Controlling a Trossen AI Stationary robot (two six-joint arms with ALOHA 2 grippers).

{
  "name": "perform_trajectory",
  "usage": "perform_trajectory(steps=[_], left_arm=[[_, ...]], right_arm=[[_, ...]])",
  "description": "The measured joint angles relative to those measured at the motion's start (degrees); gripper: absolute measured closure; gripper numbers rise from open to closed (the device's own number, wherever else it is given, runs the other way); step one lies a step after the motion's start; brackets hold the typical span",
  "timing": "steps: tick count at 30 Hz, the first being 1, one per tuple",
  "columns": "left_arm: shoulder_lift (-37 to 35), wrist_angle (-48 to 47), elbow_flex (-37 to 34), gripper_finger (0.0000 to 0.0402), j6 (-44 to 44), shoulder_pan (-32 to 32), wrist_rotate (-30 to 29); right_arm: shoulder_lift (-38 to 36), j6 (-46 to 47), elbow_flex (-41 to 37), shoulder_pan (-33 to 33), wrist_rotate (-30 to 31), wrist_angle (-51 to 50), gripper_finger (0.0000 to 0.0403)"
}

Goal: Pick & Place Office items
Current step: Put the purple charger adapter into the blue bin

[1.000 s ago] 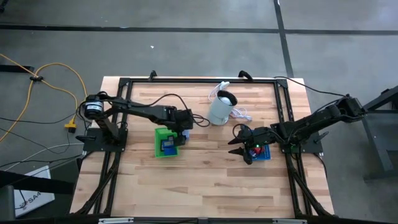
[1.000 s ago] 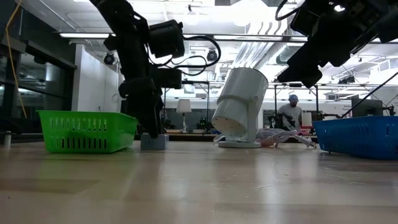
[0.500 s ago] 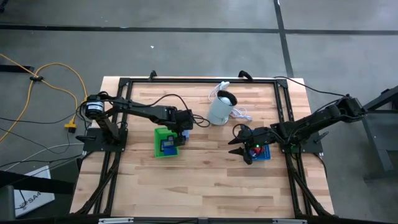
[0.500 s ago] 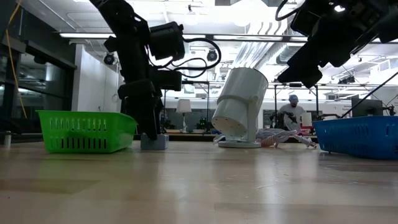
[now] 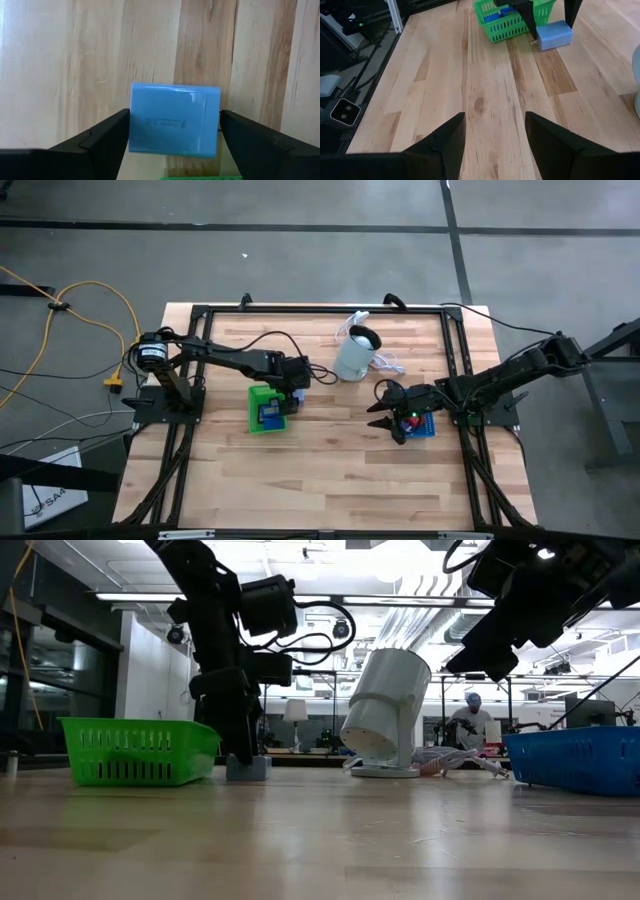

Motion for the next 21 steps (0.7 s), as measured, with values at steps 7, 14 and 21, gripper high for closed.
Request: perform_trajectory(steps=[7, 14, 21], left_arm=[[0.0, 0.0, 0.0, 0.0130, -0.2, 0.0, 0.0], [0.0, 0.0, 0.0, 0.0141, -0.2, 0.0, 0.0], [0.0, 0.1, 0.0, 0.0142, -0.2, 0.0, -0.1]], right_arm=[[0.0, 0.0, 0.0, 0.0, 0.0, 0.0, 0.0211], [0.0, 0.0, 0.0, 0.0, 0.0, 0.0, 0.0211], [0.0, 0.0, 0.0, 0.0, 0.0, 0.0, 0.0211]])
